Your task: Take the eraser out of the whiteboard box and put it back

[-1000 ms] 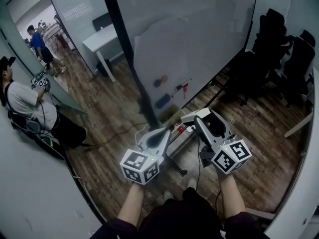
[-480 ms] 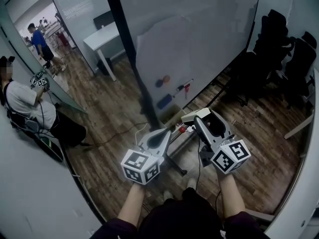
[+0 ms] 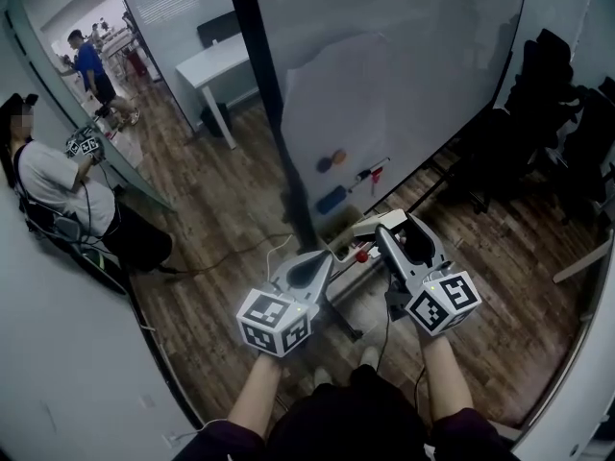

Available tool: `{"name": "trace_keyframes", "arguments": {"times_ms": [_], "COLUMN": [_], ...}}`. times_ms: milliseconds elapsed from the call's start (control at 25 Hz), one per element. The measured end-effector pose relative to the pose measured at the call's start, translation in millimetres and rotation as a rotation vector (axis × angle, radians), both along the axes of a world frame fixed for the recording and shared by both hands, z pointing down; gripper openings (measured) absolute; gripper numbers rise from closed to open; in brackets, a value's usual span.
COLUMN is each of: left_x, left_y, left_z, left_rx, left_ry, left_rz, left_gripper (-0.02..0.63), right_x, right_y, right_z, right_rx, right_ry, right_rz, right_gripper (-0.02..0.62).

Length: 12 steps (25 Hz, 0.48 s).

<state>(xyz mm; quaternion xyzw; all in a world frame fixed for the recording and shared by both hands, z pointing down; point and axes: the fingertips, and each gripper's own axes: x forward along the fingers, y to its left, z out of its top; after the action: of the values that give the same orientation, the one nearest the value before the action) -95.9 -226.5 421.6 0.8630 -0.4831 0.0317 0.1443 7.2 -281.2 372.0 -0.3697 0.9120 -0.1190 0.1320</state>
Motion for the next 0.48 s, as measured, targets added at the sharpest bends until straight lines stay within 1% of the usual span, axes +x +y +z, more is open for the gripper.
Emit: {"name": "trace_keyframes", "arguments": {"times_ms": [280, 480], "left_x": [0.6, -1.0], "left_y": [-3.6, -5.2], "left_z": [4.9, 9.1], "left_rx": [-0.011, -0.018], "left_ry": [-0.007, -0.008], "left_rz": [-0.005, -0.014], "left_gripper": [0.005, 0.005], "right_x": [-23.8, -45.9], "right_y": [-16.4, -30.5], "right_z": [11.1, 35.1], "right_rx": [0.015, -0.001], "right_ry": [0.05, 0.079], "right_rz": [-0.026, -0.058], "right_gripper": [0.228, 0.227]}}
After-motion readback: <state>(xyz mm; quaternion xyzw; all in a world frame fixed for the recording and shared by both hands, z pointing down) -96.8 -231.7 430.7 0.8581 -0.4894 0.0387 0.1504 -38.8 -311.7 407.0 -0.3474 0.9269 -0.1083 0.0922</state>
